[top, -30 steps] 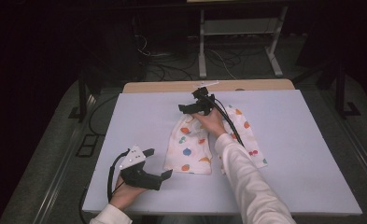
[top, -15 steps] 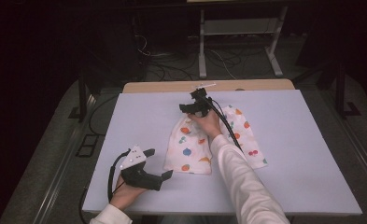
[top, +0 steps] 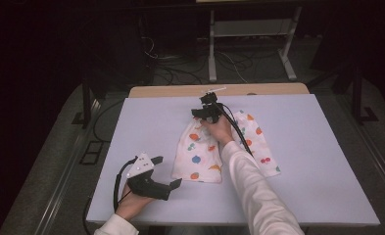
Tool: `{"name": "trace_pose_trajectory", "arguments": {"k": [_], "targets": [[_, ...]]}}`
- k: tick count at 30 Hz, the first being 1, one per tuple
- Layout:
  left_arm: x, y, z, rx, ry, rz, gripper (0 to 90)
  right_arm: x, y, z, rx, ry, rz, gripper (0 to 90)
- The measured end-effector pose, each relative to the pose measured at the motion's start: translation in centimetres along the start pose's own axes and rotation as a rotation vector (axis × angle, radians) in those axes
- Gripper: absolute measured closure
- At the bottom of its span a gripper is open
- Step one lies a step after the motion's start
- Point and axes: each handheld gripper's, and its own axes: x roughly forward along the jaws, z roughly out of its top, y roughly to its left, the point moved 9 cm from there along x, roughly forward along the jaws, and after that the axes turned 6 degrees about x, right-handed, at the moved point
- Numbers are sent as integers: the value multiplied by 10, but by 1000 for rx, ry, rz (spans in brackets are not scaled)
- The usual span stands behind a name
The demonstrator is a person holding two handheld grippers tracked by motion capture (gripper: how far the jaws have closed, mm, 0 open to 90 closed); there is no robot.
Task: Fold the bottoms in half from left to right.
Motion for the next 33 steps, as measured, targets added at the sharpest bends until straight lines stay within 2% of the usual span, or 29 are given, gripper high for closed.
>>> {"name": "trace_pose_trajectory", "arguments": {"k": [9,13,17,20,23,33], "targets": [[0,0,0,4,3,-2,0,6,-3,-3,-17,33,-20,586],[0,0,0,3,4,-2,0,8,-2,-5,-40,43,-35,631],[1,0,-1,4,5,-3,0,10,-1,-7,-69,54,-59,725],[1,0,-1,5,8,-3,0,10,-2,-7,-66,58,-62,749],[1,0,-1,4,10,-4,0,10,-3,-8,-81,61,-66,813],[1,2,-3,-9,19,9,0,8,0,-7,-103,59,-73,867]]}}
